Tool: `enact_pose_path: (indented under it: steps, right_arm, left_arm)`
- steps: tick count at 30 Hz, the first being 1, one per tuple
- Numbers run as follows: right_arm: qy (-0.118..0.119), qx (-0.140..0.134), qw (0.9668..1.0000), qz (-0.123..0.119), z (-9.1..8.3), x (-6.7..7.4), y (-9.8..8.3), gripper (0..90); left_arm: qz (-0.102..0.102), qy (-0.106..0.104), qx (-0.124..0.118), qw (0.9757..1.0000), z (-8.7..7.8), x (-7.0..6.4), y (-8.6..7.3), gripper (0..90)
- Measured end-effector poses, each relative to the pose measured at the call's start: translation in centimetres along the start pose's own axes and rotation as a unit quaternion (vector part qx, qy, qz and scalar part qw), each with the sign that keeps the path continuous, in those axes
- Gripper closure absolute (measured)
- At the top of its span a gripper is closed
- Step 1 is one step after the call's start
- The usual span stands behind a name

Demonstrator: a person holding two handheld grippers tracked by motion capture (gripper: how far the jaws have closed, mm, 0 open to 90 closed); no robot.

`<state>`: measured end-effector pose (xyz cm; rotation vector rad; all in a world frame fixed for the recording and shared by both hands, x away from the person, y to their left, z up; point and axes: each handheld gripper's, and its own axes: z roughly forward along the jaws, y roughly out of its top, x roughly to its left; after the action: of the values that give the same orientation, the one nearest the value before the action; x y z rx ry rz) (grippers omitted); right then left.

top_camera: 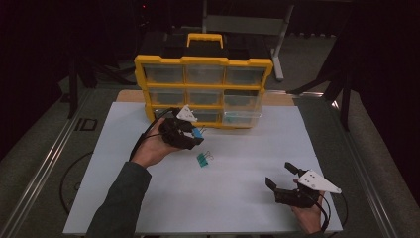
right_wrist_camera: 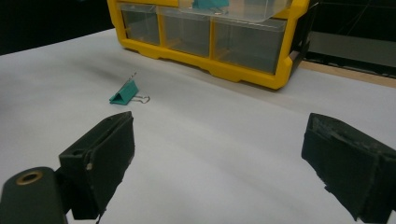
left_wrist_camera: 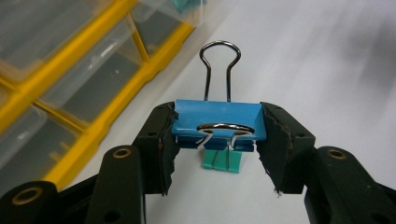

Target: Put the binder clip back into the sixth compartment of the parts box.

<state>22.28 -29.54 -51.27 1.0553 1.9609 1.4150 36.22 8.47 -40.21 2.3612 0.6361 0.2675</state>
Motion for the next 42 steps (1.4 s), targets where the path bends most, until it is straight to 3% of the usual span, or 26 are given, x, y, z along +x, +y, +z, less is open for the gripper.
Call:
enact_pose_path:
  steps: [20, 34, 42]
  right_arm:
    - [-0.006, 0.000, 1.0000, 0.001, 0.0, 0.0, 0.0, 9.5]
    - [-0.009, 0.002, 1.0000, -0.001, 0.1, 0.3, 0.1, 9.4]
    - [-0.010, 0.000, 1.0000, 0.001, 0.0, 0.2, 0.1, 9.4]
  left_arm:
    - [0.021, 0.019, -0.016, 0.9995, -2.6, 1.3, 5.6, 49.5]
    - [0.025, 0.016, -0.017, 0.9994, -1.7, 2.0, 8.9, 49.6]
    - [0.012, 0.016, -0.023, 0.9995, -1.1, 2.5, 10.4, 49.5]
